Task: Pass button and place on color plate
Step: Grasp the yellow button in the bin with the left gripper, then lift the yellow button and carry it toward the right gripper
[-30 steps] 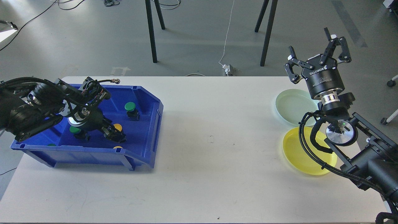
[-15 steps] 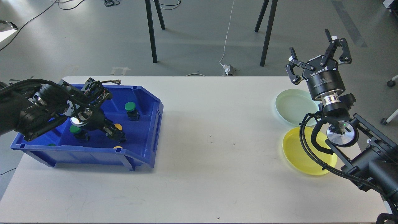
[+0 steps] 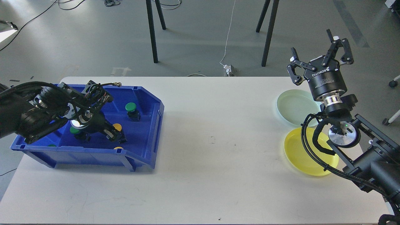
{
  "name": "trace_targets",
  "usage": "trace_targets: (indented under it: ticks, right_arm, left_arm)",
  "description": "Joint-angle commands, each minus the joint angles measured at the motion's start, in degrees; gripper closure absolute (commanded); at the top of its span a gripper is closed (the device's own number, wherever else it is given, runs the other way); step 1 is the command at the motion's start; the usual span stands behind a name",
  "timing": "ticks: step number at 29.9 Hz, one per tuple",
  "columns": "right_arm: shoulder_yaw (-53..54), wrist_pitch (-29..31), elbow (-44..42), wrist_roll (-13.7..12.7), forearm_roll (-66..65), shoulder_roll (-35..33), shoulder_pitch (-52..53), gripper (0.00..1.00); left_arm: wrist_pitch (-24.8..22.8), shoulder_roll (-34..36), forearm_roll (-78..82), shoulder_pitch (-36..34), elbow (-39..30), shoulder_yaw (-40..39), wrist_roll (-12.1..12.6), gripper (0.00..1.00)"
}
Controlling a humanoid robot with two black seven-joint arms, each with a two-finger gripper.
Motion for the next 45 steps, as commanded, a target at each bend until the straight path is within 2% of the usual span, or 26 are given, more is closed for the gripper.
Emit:
trace_targets:
  ticks: [1,9,16,24,29,31,35,38,45]
  right_arm:
    - [0.0,0.0,0.0,0.0,0.0,0.0,0.0,0.01]
    - [0.0,0.0,0.0,0.0,0.0,0.0,-0.1,0.01]
    - [0.0,0.0,-0.1,0.0,0.0,0.1,-0.4,0.01]
    - [0.0,-0.2,-0.2,0.0,0.0,0.1,-0.4,0.01]
    - [-0.4,-1.4,0.2,0.0,-0.7,-0.9,-0.3,0.01]
    - [-0.9,-1.8,0.7,0.0,-0.9,-4.3,0.3,0.01]
    - [-2.8,-4.8,1.4,0.0,-0.9,-8.5,2.9,0.01]
    - [-6.1,-6.4,0.6,0.0,-1.0,-11.2,6.4,0.01]
    - [-10.2,-6.9,2.0,0.0,-0.9,-14.8,9.3,0.01]
  left_arm:
    - [0.0,0.0,-0.1,-0.2,-0.1,-0.1,0.0,1.0]
    - [0.0,3.9,-0.3,-3.1,-3.5,-0.4,0.0,1.0]
    - [0.0,13.7,-0.3,-9.9,-17.5,-1.6,0.0,1.0]
    - [0.0,26.4,-0.3,-14.0,-30.4,-9.2,0.0,1.0]
    - [0.0,36.3,-5.0,-14.6,-38.3,-20.3,0.0,1.0]
    - [0.0,38.6,-12.4,-14.4,-40.2,-23.6,0.0,1.0]
    - [0.0,38.2,-31.8,-14.3,-40.2,-26.3,0.0,0.99]
    - [0.0,34.0,-42.6,-14.2,-39.8,-27.4,0.0,0.99]
    - [0.5,16.4,-45.6,-8.3,-34.3,-27.4,0.0,1.0]
